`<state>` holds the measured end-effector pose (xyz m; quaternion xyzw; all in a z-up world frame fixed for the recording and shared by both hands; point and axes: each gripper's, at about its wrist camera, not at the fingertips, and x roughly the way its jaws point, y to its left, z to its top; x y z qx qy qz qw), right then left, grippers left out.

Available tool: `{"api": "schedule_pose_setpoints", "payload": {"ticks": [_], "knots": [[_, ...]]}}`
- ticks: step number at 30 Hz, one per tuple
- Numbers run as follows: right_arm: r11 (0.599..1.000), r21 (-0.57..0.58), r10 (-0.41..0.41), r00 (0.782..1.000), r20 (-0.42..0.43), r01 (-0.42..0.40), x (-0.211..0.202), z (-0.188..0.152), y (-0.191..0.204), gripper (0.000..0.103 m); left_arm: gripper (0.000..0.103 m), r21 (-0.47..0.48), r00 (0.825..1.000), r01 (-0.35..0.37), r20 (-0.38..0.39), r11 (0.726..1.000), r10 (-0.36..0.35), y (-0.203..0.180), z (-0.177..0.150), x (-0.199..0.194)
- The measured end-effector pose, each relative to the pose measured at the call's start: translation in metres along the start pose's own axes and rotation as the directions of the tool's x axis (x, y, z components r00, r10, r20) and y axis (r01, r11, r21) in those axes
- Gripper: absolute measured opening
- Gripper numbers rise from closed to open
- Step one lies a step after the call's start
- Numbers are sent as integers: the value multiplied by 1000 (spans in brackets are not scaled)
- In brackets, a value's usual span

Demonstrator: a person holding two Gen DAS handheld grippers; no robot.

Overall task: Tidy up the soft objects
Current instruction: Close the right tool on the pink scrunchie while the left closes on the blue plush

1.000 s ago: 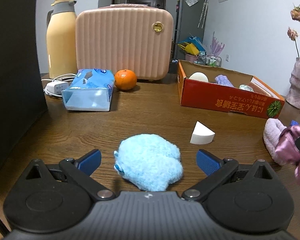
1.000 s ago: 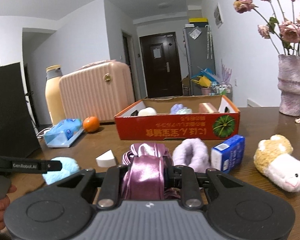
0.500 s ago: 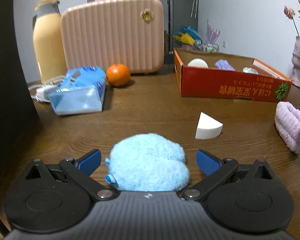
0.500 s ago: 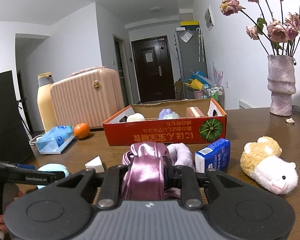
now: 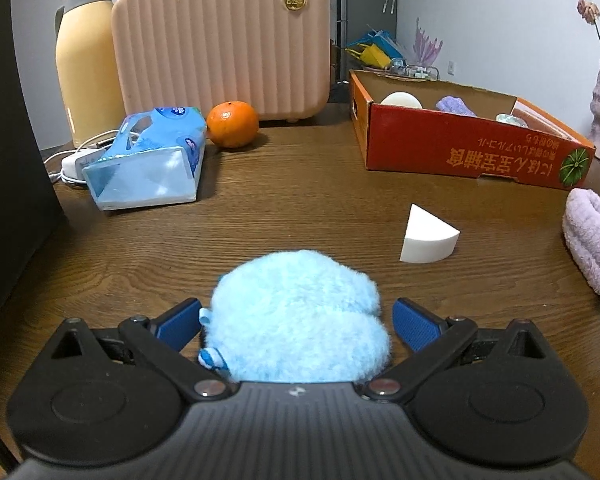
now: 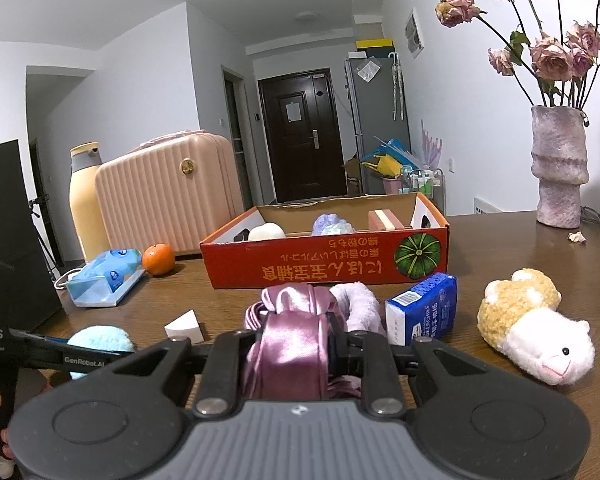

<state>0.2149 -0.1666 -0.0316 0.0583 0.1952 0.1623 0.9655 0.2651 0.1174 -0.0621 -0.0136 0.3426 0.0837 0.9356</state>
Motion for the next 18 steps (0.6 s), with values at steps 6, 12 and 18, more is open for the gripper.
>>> {"api": "schedule_pose_setpoints", "payload": {"ticks": [6, 12, 18], "knots": [[1000, 3, -2, 1000, -1, 2, 0, 0, -1, 22, 87, 7, 1000, 16, 12, 1000, -16, -1, 0, -2], [1000, 6, -6, 1000, -3, 6, 1, 0, -1, 22, 77, 2, 999, 29, 33, 1000, -29, 0, 1, -7], [1000, 8, -5, 1000, -1, 5, 1, -1, -1, 22, 77, 4, 996, 20, 85, 1000, -20, -1, 2, -18]]}}
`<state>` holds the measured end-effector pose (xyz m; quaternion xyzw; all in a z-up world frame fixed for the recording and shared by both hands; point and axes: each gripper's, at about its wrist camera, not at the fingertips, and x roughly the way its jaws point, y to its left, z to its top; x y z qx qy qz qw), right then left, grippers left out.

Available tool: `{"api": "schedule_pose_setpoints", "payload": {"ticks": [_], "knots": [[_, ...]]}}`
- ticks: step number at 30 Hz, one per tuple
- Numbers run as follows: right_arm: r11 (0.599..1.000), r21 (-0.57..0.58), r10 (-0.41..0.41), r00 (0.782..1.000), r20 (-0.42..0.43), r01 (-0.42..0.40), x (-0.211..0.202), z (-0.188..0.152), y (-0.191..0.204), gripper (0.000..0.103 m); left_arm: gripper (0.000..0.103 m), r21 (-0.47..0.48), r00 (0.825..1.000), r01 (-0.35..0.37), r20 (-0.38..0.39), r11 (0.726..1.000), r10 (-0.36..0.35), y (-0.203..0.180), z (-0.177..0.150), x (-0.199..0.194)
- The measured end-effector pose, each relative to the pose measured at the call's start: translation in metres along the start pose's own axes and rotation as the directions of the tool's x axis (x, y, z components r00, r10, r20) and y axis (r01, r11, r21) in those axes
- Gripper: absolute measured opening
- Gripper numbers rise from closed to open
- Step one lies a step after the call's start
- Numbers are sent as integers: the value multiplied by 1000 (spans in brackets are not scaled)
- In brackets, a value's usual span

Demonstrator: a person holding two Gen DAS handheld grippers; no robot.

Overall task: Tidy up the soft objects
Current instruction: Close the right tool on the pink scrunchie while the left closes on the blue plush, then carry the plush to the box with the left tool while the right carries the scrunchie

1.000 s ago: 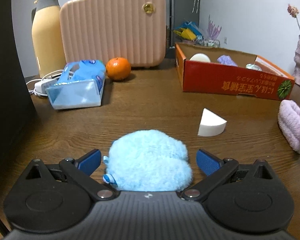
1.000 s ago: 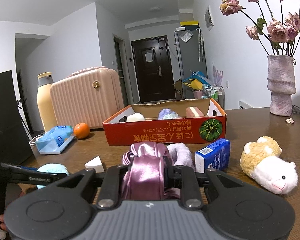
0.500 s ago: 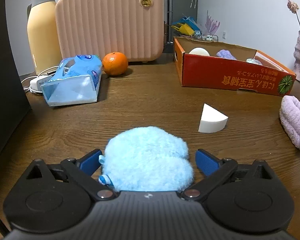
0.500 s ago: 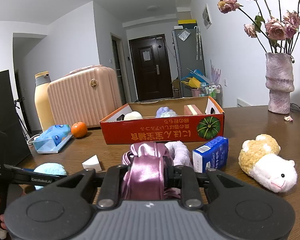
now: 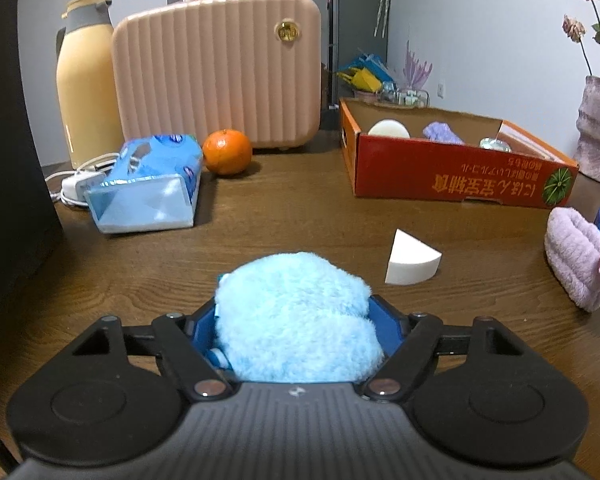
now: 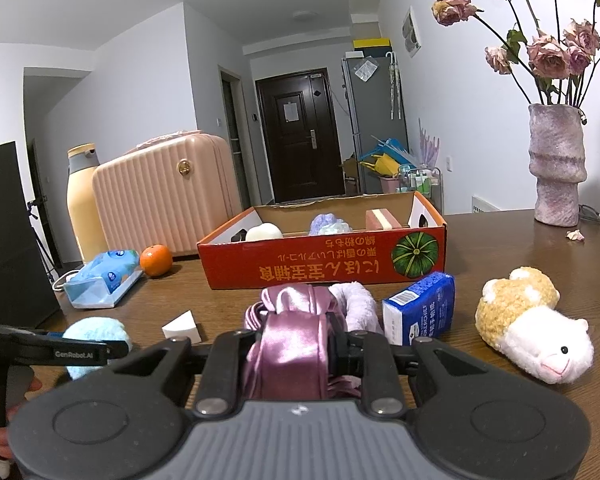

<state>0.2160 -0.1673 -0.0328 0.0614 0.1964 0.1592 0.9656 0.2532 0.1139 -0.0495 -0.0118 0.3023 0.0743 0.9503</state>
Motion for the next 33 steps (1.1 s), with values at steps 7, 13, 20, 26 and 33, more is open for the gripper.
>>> {"api": "schedule_pose_setpoints", "payload": {"ticks": [7, 13, 20, 26, 33], "knots": [[1000, 3, -5, 1000, 15, 5, -2, 1, 0, 22, 77, -9, 999, -17, 50, 1000, 18, 0, 2, -9], [1000, 7, -17, 999, 38, 17, -4, 2, -1, 22, 77, -13, 992, -33, 121, 999, 35, -4, 4, -22], [999, 4, -32, 997, 67, 32, -4, 4, -1, 22, 77, -39, 988, -39, 151, 999, 44, -8, 8, -26], [999, -1, -45, 994, 99, 46, -3, 5, 1, 22, 77, -58, 984, -30, 172, 998, 39, -14, 12, -28], [998, 1, -64, 989, 137, 64, -1, 7, 0, 22, 77, -65, 980, -24, 197, 998, 36, -25, 17, -28]]}}
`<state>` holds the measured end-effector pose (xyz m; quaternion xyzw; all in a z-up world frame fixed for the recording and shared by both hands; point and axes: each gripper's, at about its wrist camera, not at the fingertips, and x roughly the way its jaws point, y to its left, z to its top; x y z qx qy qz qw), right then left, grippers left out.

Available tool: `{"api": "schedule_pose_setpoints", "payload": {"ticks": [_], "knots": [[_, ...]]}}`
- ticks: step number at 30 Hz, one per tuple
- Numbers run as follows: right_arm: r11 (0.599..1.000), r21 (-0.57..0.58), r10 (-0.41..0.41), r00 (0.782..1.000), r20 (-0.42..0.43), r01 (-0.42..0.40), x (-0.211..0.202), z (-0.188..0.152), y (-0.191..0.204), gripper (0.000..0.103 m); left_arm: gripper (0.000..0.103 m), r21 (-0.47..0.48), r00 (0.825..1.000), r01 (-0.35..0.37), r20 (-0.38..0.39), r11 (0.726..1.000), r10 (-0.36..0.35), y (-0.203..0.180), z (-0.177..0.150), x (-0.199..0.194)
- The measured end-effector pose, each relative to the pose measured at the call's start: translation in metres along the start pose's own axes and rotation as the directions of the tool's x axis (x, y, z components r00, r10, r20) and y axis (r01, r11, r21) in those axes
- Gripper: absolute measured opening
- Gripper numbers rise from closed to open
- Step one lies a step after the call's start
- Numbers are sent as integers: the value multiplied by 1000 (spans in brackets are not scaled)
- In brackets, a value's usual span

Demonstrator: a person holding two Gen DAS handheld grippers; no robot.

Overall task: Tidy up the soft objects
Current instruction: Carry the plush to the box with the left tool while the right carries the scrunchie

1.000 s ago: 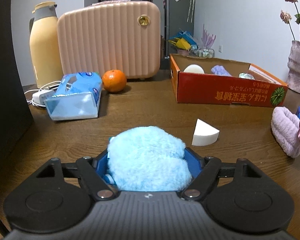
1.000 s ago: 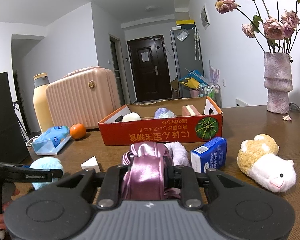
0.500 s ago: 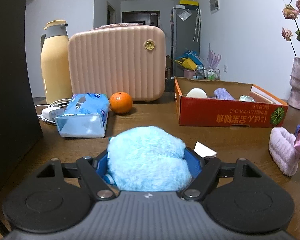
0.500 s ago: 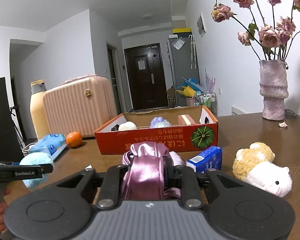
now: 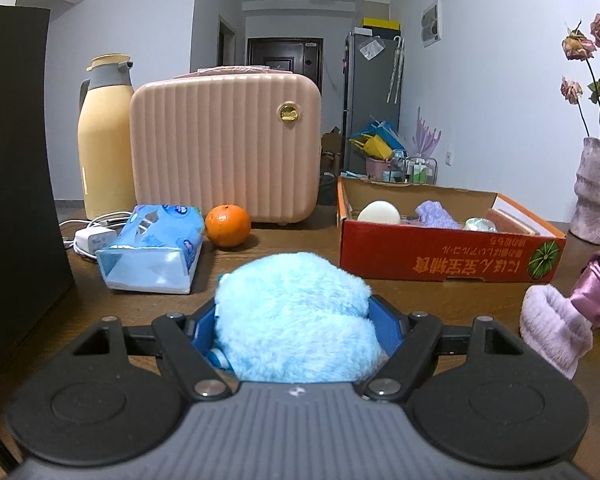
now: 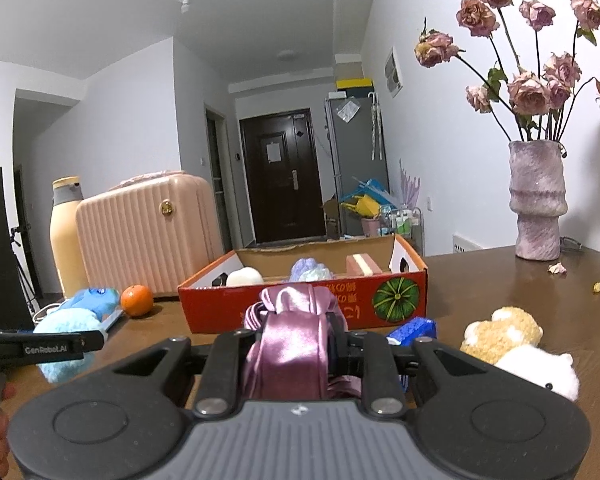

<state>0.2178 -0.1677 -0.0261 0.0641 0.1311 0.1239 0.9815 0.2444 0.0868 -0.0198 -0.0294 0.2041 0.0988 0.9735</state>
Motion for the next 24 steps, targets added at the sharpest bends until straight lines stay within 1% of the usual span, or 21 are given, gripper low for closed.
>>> {"api": "schedule_pose_setpoints", "payload": {"ticks": [17, 24], "knots": [[999, -37, -34, 996, 77, 37, 19, 7, 2, 22, 77, 1, 998, 30, 60, 1000, -30, -42, 19, 16], [997, -59, -52, 993, 108, 58, 31, 11, 3, 22, 77, -5, 997, 42, 70, 999, -42, -59, 26, 26]]}}
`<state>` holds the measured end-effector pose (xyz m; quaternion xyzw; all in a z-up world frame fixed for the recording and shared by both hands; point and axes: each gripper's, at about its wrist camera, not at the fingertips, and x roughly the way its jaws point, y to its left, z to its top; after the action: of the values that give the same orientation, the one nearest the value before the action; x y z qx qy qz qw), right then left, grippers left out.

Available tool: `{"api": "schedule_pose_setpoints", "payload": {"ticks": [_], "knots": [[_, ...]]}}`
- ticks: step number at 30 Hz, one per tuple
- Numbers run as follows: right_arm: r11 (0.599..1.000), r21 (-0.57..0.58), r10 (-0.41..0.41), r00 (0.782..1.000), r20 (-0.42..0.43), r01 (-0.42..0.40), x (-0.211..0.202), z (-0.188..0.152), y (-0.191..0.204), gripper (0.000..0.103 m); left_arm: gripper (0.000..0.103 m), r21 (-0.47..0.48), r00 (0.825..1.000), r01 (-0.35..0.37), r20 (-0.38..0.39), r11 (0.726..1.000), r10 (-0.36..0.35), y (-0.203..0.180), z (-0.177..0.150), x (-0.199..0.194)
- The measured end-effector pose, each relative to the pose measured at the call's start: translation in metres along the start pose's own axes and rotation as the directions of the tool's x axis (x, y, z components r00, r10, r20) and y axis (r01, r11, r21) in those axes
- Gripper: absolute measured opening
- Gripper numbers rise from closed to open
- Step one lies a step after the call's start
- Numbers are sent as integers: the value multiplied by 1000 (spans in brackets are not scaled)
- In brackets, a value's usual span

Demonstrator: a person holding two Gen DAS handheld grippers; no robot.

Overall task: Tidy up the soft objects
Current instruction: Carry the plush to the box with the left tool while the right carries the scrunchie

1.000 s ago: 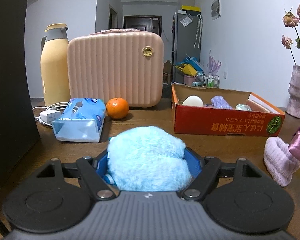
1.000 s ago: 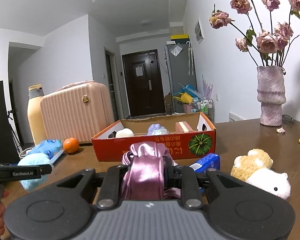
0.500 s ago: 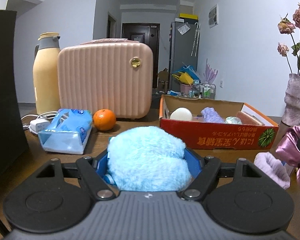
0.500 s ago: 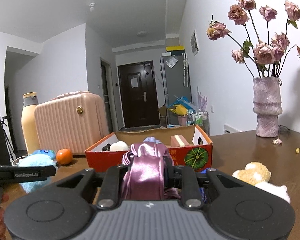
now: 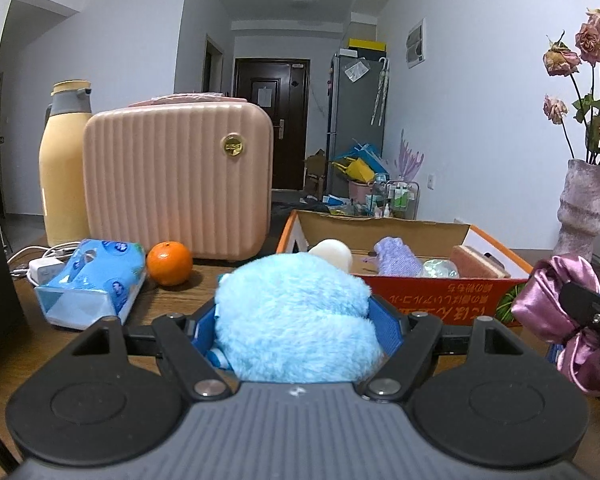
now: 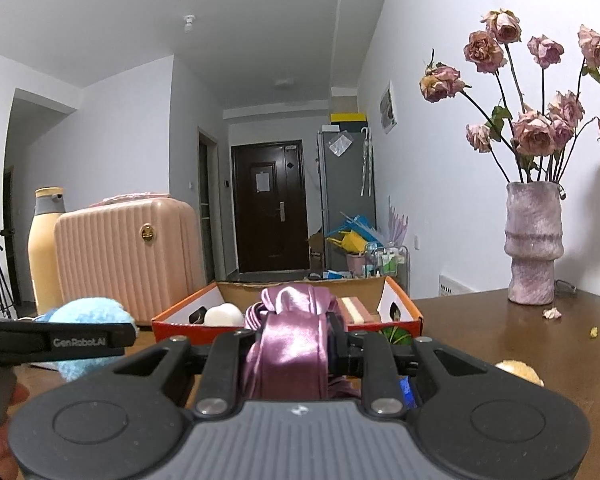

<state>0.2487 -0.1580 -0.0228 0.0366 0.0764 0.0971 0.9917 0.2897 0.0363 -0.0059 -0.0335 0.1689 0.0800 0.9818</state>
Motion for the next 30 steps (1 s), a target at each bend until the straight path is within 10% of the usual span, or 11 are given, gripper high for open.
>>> {"api": "schedule_pose_setpoints", "payload": {"ticks": [30], "knots": [[1000, 5, -2, 999, 36, 2, 60, 12, -5, 22, 77, -71, 999, -2, 40, 998, 5, -27, 31, 50]]}}
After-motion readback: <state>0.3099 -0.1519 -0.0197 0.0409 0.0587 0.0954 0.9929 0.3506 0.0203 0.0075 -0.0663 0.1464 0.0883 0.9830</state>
